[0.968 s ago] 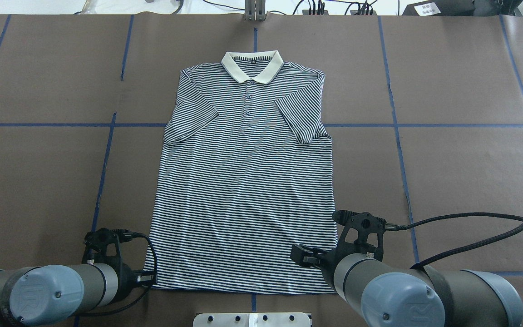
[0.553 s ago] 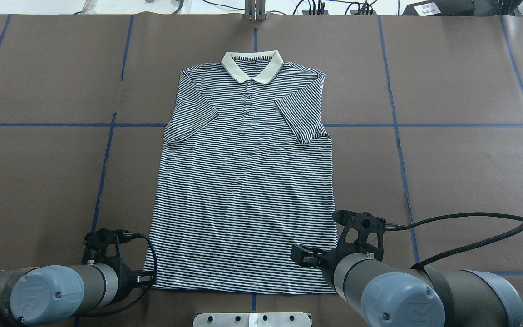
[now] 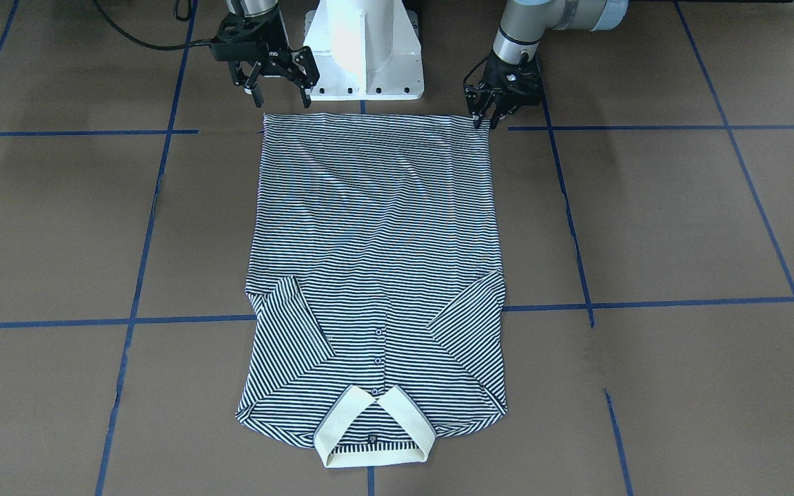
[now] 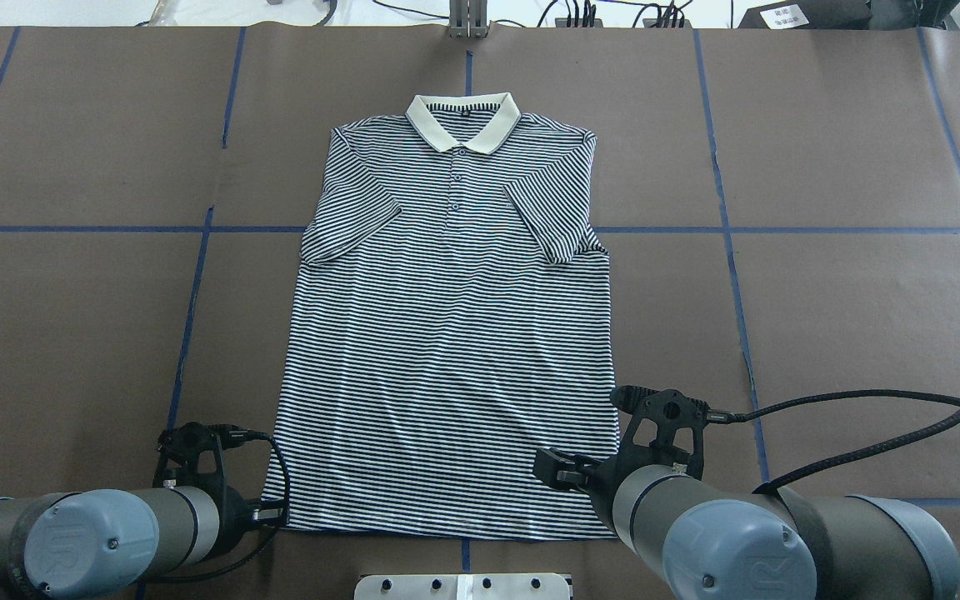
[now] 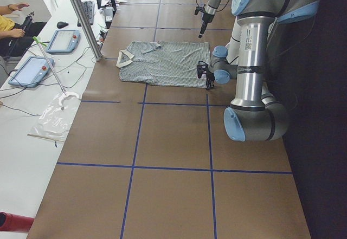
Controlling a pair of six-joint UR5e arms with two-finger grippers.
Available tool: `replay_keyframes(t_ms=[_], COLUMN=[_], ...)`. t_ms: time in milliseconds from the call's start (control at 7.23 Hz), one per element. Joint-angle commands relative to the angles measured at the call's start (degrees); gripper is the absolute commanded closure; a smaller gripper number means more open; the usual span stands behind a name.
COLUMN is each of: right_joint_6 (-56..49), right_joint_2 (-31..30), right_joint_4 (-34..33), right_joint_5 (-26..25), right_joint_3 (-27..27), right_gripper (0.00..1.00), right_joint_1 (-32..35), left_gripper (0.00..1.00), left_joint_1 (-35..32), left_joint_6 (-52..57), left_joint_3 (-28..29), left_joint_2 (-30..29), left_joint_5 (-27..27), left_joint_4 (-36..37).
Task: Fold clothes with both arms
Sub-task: 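Grasp the hem corners with both grippers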
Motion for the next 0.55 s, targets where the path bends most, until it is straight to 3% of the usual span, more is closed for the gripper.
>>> replay_keyframes(t_ms=[0,415], right_joint_6=[0.0,1.7], right_joint_2=[0.0,-1.0], right_joint_4=[0.0,0.0], right_joint_5=[0.0,-0.1], right_joint_3=[0.0,-0.5], right_gripper=[0.00,0.04], right_joint_1=[0.0,-0.6], left_gripper=[1.00,1.00], left_joint_1=[0.1,0.0], left_joint_6=[0.0,0.1], left_joint_3=[-0.1,-0.7], left_joint_2=[-0.1,-0.6], left_joint_5=[0.0,-0.1], left_joint_4=[0.0,0.0])
